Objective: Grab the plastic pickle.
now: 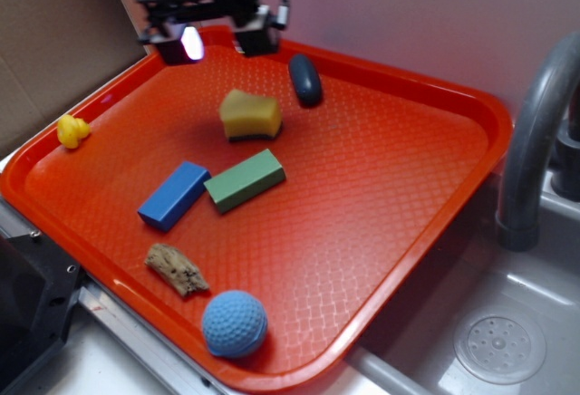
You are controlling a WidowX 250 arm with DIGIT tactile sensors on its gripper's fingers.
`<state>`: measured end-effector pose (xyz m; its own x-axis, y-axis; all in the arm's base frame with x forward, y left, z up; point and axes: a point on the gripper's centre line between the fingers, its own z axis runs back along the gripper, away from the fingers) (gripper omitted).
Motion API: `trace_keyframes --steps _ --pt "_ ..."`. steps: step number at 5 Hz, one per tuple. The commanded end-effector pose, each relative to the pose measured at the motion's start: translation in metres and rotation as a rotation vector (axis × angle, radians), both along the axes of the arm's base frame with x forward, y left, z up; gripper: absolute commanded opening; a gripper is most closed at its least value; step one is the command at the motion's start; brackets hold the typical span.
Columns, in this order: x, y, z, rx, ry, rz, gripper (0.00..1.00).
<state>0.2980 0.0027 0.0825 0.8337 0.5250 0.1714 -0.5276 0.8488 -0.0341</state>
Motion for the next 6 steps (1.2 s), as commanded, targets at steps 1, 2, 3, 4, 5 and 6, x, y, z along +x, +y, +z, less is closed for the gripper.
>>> trace_keyframes --steps 1,2,3,4,5,6 --pt "0.022 0.014 0.008 -0.023 -0.092 -0.034 1.00" --pt "0.022 0.014 0.008 -0.023 -0.092 -0.034 1.00" --pt "0.022 0.014 0.008 -0.023 -0.092 -0.034 1.00" --pt "0.022 0.014 0.008 -0.023 -0.092 -0.034 1.00" --pt "0.043 0.013 -0.015 0.092 -0.074 -0.023 1.00" --pt "0.056 0.011 -0.035 0.126 -0.061 -0.015 1.00"
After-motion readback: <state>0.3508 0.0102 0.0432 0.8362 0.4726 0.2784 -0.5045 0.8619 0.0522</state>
